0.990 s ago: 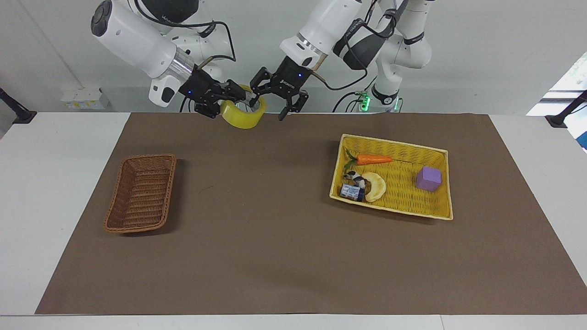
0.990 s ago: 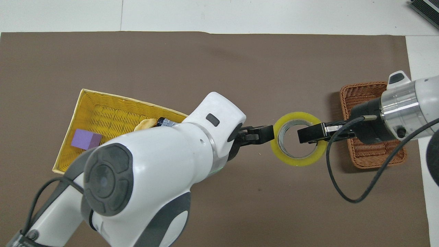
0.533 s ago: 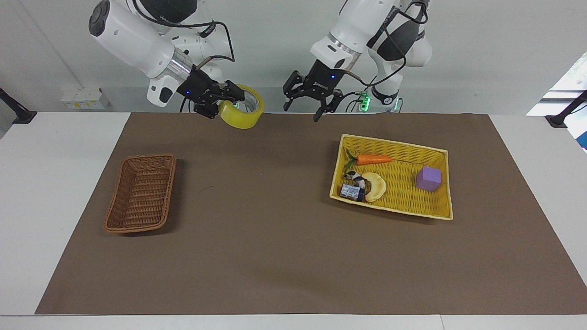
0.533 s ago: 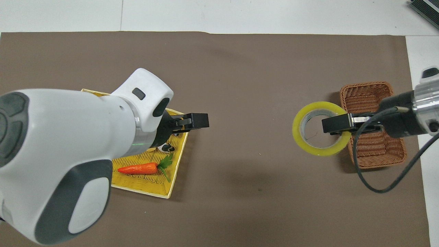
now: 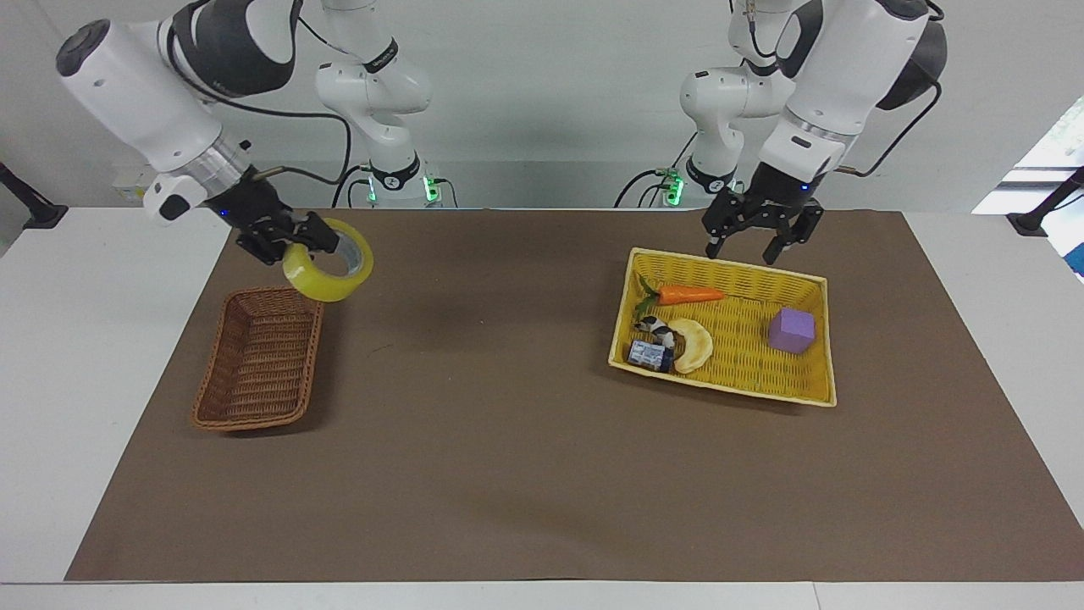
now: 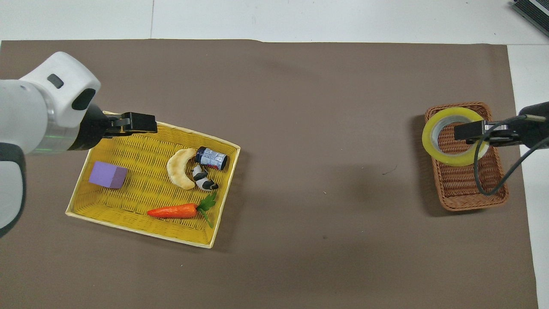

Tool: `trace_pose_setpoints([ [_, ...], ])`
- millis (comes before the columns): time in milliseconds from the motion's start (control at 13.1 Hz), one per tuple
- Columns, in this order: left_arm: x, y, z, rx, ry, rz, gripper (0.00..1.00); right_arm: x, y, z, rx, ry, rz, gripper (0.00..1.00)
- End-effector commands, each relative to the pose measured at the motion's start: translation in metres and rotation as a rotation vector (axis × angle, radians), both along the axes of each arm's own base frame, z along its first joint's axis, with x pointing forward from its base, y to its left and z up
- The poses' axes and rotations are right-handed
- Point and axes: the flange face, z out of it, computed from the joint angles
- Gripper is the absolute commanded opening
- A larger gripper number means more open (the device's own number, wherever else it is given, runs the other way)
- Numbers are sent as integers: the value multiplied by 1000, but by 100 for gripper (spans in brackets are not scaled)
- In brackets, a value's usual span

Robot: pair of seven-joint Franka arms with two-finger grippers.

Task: Move tape to another basket
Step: 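Lower the tape into the wicker basket while the left gripper withdraws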

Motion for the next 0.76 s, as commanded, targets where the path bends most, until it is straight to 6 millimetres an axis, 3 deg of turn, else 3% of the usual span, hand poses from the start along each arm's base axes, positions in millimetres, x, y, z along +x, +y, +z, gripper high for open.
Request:
trace_pose_setpoints([
  [0,1,38,4,55,37,27,100,21,-42,-47,-2,-19,14,0],
  [152,4,56,11,110,50,-28,100,20,-64,-63,0,-3,-16,0],
  [381,4,94,6,172,77,-90,100,9,-113,-109,10,7,30,0],
  [686,2,137,4,180,105,-91,100,-8,-135,-153,75,12,-4,0],
])
